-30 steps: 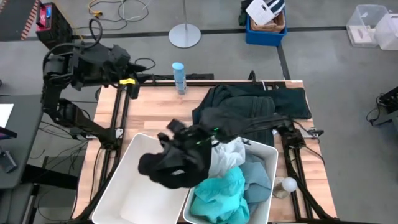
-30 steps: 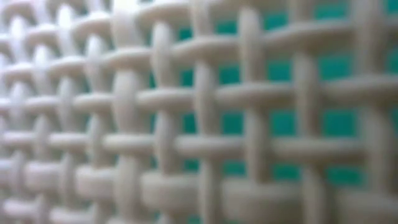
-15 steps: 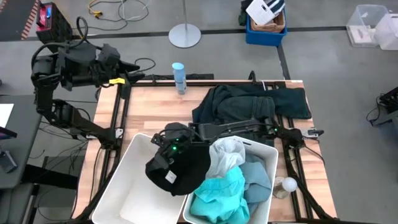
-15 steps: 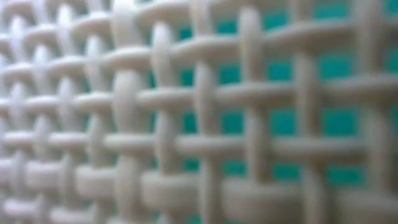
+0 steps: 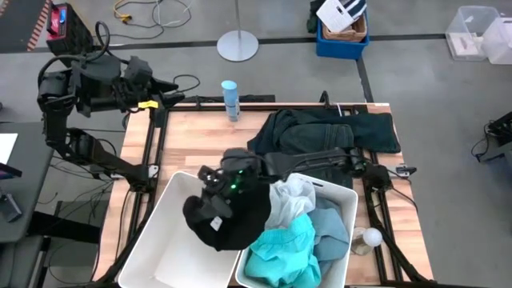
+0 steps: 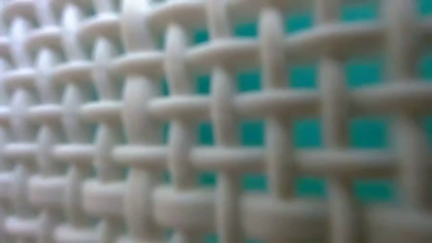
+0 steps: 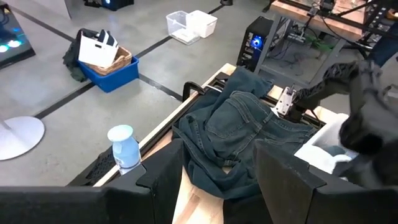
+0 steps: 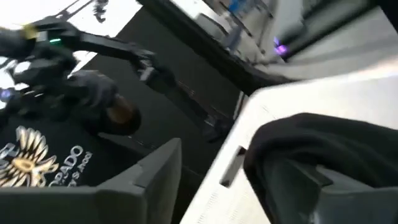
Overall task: Sort clothes
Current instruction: Put the black shirt into the left white bin
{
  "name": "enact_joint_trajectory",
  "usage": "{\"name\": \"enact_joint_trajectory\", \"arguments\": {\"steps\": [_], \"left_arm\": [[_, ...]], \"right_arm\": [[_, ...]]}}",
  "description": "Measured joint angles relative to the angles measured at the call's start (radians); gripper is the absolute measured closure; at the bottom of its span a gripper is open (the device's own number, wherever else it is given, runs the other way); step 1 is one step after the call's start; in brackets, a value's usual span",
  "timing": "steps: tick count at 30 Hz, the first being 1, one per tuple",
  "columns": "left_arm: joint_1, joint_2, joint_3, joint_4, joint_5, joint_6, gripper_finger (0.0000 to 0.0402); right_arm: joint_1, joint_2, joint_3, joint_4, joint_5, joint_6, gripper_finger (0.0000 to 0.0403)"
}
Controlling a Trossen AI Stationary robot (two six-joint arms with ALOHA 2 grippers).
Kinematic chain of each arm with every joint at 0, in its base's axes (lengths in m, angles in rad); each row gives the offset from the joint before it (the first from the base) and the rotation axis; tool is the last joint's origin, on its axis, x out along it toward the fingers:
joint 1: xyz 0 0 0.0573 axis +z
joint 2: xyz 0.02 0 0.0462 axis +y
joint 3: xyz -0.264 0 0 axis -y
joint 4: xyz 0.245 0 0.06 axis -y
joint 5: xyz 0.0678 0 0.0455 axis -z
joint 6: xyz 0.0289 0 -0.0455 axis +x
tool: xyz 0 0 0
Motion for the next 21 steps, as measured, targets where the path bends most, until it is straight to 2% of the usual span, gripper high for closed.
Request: {"name": "enact_joint_trajectory", "arguments": {"steps": [5, 12, 15, 18, 21], "left_arm": [[0.0, 0.0, 0.0, 0.0, 0.0, 0.0, 0.0212], [0.0, 0.013, 0.0, 0.0, -0.001, 0.0, 0.0212], [0.0, 0.019, 0.0, 0.0, -0.001, 0.0, 0.0212], [0.0, 0.026, 0.0, 0.0, -0.001, 0.0, 0.0212], [0.0, 0.033, 0.0, 0.0, -0.001, 0.0, 0.0212]], "right_arm": [[0.004, -0.072, 0.003, -0.107, 0.0, -0.101, 0.0139], [0.007, -0.088, 0.001, -0.562, 0.023, -0.24, 0.0137], [0.007, -0.089, 0.001, -0.701, 0.045, -0.305, 0.0137], [-0.001, -0.089, 0.0, -0.745, 0.074, -0.355, 0.0137], [-0.003, -0.103, 0.0, -0.711, 0.081, -0.397, 0.0137]]}}
